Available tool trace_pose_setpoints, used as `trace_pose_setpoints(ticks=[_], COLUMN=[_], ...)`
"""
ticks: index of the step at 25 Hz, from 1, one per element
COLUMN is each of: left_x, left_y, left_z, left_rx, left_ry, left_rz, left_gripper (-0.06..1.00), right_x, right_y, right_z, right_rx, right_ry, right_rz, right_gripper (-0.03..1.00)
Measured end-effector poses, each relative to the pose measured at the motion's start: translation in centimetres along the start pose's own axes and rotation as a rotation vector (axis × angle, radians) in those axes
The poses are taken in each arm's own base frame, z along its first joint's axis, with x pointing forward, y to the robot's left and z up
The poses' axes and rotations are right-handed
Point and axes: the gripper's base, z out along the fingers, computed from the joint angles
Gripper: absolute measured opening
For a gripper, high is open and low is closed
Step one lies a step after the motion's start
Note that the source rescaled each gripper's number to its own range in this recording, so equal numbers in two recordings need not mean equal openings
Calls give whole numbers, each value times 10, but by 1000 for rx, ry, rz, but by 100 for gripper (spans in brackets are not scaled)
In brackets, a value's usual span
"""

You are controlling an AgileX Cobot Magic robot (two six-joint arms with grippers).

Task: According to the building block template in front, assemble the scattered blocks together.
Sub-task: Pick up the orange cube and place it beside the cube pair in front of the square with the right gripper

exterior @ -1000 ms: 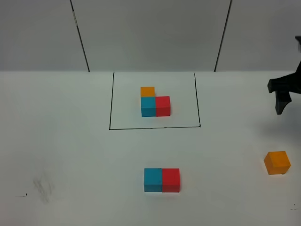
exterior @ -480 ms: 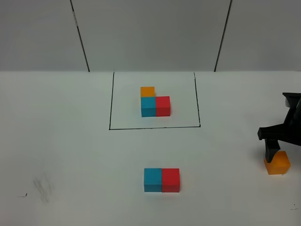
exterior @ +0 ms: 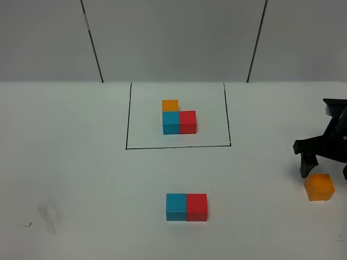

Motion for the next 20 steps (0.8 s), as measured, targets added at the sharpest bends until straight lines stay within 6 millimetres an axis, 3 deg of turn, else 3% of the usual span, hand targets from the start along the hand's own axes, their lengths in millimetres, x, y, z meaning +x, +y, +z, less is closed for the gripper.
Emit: trace_pose_setpoints(ticks=[8,20], left_x=[0,0], left_y=[0,0], left_z=[0,0], left_rx=[0,0], left_ry=[0,0], left_rz=[0,0], left_gripper=[72,72], right_x=[-1,-2], right_y=[1,0], right_z=[25,41], right_rx=[-7,-6], right_ry=[58,83], right_rz=[1,1], right_gripper=[64,64])
